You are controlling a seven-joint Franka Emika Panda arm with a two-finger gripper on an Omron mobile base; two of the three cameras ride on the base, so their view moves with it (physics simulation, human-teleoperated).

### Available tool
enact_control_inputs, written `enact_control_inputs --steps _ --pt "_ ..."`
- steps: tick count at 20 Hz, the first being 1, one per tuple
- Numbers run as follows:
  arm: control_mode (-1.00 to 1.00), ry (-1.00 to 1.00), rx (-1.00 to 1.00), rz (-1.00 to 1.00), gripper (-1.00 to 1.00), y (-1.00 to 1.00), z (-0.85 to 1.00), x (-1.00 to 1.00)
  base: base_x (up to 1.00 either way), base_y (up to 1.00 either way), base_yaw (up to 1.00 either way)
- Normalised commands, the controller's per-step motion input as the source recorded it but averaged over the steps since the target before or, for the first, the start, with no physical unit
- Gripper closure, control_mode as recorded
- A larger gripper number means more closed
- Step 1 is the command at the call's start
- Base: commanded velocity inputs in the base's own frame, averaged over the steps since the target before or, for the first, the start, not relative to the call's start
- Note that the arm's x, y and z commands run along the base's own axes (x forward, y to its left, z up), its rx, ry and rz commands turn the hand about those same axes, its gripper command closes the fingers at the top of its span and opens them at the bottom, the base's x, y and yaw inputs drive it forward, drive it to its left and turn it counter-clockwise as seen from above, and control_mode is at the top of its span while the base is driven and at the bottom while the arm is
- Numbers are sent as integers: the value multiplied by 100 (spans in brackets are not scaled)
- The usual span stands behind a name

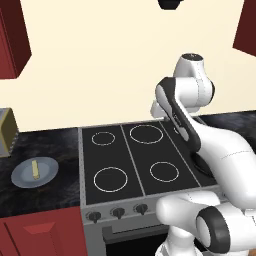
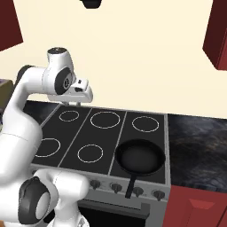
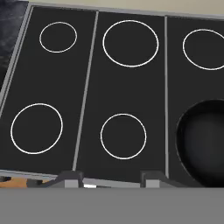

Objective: Pick up the butter stick and place it in the pan. Then turn on the burner for the pan.

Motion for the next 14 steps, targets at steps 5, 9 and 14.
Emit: enact_control_inputs --steps 5,9,14 --pt "-100 0 -2 6 -100 48 -12 -28 0 0 0" --pt "-100 0 -8 0 -100 100 -29 6 0 0 0" --pt "-100 3 3 8 -100 48 -10 8 0 0 0"
